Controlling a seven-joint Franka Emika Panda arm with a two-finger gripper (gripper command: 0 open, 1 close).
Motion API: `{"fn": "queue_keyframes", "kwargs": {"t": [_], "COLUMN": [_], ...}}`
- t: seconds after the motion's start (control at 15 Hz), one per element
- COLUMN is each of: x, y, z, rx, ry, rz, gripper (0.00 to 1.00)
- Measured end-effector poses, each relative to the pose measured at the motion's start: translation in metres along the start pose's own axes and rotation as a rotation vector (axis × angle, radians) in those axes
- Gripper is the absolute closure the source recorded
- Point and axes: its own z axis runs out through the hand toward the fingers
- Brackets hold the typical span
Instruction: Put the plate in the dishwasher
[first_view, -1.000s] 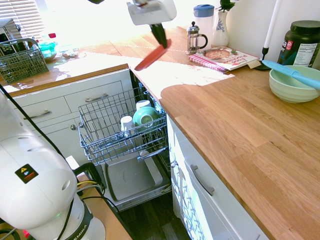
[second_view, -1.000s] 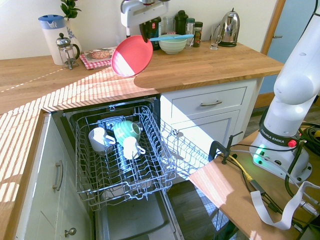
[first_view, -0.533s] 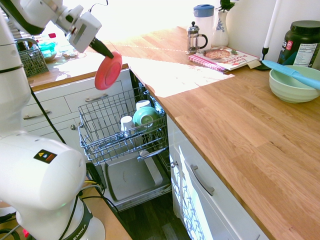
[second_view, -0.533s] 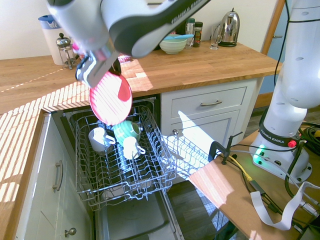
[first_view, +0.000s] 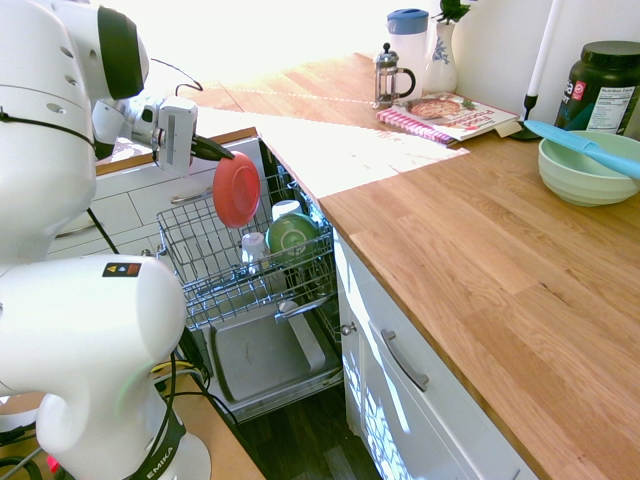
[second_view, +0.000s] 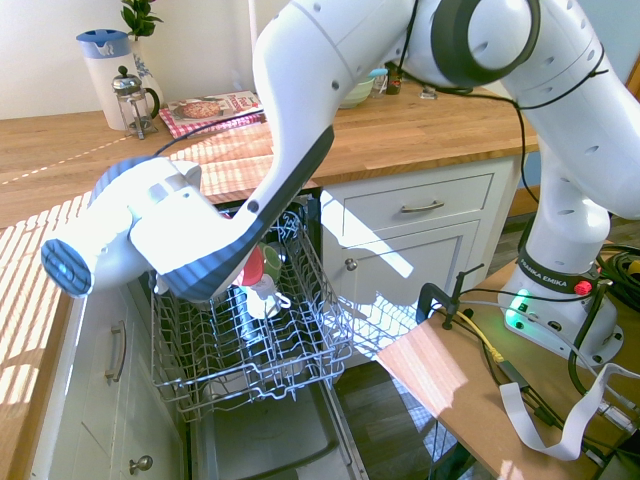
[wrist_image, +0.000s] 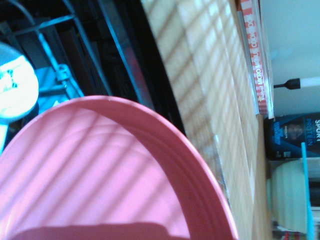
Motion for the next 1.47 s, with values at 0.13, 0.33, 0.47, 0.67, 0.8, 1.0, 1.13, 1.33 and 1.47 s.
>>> {"fn": "queue_keyframes", "kwargs": {"t": [0.13,0.33,0.47,0.67,0.8,1.0,1.13,1.33,1.47], "x": [-0.012,-0.02,-0.028,-0.049,-0.065,-0.068,-0.051,-0.028,-0.026], "y": [-0.02,-0.046,-0.062,-0.086,-0.099,-0.107,-0.101,-0.094,-0.094], "z": [-0.009,-0.019,-0.025,-0.034,-0.038,-0.036,-0.035,-0.024,-0.017], "rx": [-0.02,0.002,0.039,0.074,0.087,0.09,0.1,0.139,0.164], "ry": [0.01,-0.014,-0.051,-0.06,-0.06,-0.081,-0.139,-0.268,-0.345], "rz": [-0.081,-0.134,-0.172,-0.222,-0.244,-0.265,-0.273,-0.293,-0.307], "gripper": [1.0,1.0,1.0,1.0,0.0,0.0,0.0,0.0,0.0]}}
